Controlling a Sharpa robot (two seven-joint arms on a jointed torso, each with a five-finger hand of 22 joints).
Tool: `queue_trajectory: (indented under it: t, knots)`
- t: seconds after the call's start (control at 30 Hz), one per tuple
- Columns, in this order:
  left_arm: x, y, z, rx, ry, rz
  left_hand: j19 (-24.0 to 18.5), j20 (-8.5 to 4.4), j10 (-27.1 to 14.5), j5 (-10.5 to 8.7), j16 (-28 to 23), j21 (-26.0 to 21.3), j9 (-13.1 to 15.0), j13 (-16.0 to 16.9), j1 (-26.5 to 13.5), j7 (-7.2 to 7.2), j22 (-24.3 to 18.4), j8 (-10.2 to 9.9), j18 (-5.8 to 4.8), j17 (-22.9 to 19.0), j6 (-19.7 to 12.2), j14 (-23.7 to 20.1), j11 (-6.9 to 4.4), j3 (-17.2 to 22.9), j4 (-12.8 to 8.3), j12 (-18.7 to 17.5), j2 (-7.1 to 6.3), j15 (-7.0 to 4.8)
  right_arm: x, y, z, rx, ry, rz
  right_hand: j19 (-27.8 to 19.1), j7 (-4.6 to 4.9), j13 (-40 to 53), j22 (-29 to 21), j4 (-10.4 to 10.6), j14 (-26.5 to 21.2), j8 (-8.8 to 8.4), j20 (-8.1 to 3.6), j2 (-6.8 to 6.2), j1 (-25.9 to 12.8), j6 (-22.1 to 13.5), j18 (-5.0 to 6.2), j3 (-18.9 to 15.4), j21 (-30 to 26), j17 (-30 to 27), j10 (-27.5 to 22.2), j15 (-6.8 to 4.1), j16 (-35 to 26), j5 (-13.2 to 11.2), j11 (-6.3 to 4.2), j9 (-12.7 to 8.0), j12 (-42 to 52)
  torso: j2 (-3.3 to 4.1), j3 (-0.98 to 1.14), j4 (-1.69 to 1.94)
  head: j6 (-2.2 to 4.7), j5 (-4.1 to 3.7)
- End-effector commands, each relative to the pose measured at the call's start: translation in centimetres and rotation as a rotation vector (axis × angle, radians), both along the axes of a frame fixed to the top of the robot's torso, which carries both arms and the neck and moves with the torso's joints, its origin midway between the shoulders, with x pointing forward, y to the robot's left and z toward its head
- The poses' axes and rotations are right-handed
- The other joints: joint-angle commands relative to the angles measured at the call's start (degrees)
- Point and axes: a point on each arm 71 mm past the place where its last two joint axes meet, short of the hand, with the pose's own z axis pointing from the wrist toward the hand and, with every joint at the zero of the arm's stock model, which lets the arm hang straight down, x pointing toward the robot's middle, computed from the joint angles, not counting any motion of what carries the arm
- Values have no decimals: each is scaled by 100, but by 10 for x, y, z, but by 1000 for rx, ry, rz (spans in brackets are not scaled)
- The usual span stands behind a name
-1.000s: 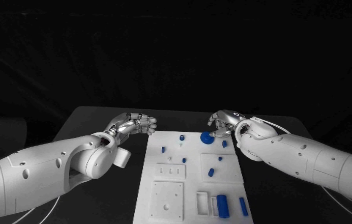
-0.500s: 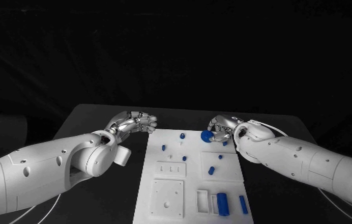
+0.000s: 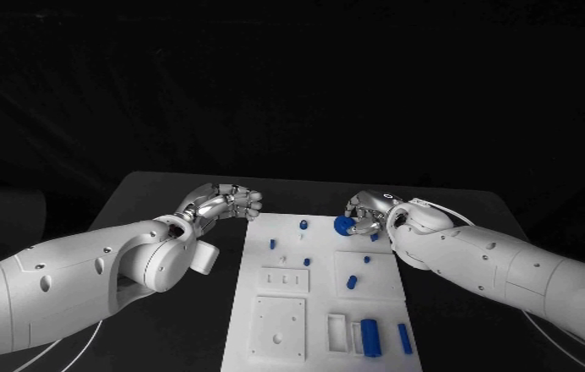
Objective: Assemble the parts on the task board
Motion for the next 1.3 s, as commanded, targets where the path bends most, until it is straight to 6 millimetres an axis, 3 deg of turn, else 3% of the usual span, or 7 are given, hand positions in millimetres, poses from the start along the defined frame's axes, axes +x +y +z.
queue_trajectory:
  t: [0.03, 0.23, 0.43, 0.67, 1.3]
  knots:
    - [-1, -3, 2, -11, -7, -18, -30, 5, 35, 16, -40, 10, -6, -5, -23, 20, -3, -35, 113, 8, 27, 26, 7, 24, 12, -25, 0, 27, 0, -1, -4, -19, 18, 4, -35, 60, -10, 141, 18, -14, -22, -22, 30, -49, 6, 307, 10, 30, 15, -87, 17, 9, -13, 45, -12, 29, 2, 4, 1, -5, 17]
    - [-1, -4, 1, -10, -6, -20, -30, 5, 35, 15, -41, 11, -8, -5, -25, 22, -3, -38, 113, 10, 24, 26, 8, 23, 12, -27, -3, 27, 2, 0, -6, -16, 31, -2, -58, 67, -27, 137, 36, -18, -34, -23, 25, -84, -14, 307, -1, 59, 36, -104, 24, -2, -67, 52, -18, 38, -3, -2, 3, 3, 18]
    - [-1, -5, 2, -11, -4, -23, -30, 6, 37, 15, -44, 12, -11, -6, -34, 28, -2, -44, 113, 13, 18, 28, 9, 20, 15, -31, -5, 28, 1, 3, -7, -18, 40, 4, -68, 67, -34, 135, 47, -19, -33, -23, 39, -91, -12, 307, 2, 67, 44, -112, 25, -8, -72, 53, -17, 39, 0, 2, -5, -22, 77]
    - [-1, -4, 1, -10, -2, -23, -31, 7, 36, 15, -47, 12, -14, -7, -42, 32, -2, -49, 114, 17, 13, 29, 10, 17, 17, -37, -9, 28, 2, 1, -10, -23, 46, -5, -78, 67, -42, 134, 54, -20, -37, -23, 41, -100, -18, 307, 2, 75, 50, -122, 25, -15, -70, 53, -19, 38, -5, -1, -6, -32, 35]
    - [-1, -4, 2, -11, -4, -21, -32, 6, 35, 15, -52, 13, -18, -8, -43, 36, -2, -56, 115, 21, 7, 29, 11, 18, 14, -44, -12, 28, 2, 8, -8, -10, 11, -17, -148, 78, -119, 123, 149, -15, -55, -40, -12, -452, -76, 307, -342, 175, 147, -185, 34, -56, 76, 63, -17, 85, -8, 7, -12, -37, 48]
